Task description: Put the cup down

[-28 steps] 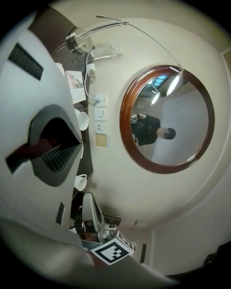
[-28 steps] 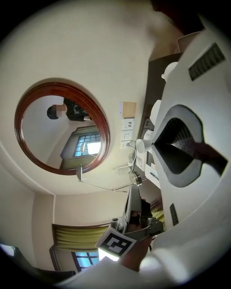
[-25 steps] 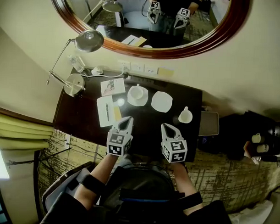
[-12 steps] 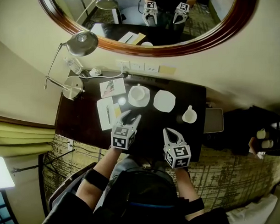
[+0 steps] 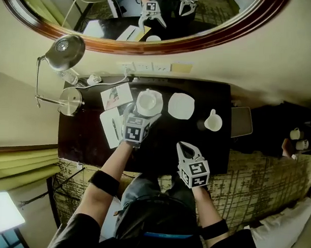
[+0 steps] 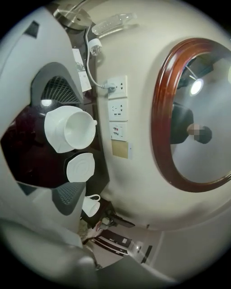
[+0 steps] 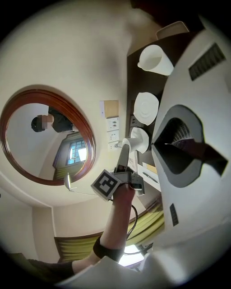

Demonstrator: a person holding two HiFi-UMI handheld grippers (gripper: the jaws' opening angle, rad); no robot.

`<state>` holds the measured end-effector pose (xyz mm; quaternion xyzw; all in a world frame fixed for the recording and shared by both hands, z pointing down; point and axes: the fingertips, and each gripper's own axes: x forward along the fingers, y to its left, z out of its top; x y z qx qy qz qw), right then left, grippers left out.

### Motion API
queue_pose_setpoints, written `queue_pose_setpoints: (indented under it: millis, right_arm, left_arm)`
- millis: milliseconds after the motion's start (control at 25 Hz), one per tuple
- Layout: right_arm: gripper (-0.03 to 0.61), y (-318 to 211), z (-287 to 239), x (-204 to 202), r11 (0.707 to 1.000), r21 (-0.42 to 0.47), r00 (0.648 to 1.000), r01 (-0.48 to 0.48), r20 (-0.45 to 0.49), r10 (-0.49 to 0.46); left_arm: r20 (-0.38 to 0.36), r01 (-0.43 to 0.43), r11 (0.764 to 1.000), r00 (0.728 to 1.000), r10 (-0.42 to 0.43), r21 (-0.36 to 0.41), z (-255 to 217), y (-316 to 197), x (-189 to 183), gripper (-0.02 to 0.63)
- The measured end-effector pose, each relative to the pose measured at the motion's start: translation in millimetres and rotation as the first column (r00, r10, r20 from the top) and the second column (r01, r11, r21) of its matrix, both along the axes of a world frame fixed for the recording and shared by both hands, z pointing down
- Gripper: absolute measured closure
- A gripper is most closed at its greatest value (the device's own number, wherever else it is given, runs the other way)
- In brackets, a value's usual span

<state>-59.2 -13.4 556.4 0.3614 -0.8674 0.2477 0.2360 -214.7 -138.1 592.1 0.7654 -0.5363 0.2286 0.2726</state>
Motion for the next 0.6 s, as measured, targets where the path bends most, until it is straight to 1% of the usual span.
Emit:
queue_pose_setpoints:
  millis: [80, 200, 360, 480, 600]
  right_arm:
    - [0.572, 1, 9, -6, 1.000, -0.011, 1.000, -0.002, 0.006, 0.002]
    - [0.572, 2, 19, -10, 0.999, -0.027, 1.000, -0.021, 0.016, 0.021]
    - [0.572, 2, 28, -11, 0.998, -0.040, 0.999, -0.043, 0.030, 0.044]
    - [0.572, 4, 35, -9, 0.998, -0.050, 0.998, -0.050, 0.031, 0.052]
    - [0.572, 6, 42, -3, 0.997, -0.057, 0.998, -0.059, 0.026, 0.060]
  left_arm:
    - [0.007, -0.007, 1.000, 1.000, 0.007, -0.026, 15, -12, -5, 0.043]
    - [0.019, -0.033, 0.998, 0.999, 0.034, -0.063, 35, -23, -4, 0.018]
    - [0.054, -0.052, 0.996, 0.997, 0.056, -0.068, 53, -38, -6, 0.017]
    - [0.057, -0.064, 0.994, 0.996, 0.069, -0.088, 60, -42, -3, 0.018]
    - [0.068, -0.078, 0.993, 0.994, 0.083, -0.084, 65, -46, 1, 0.018]
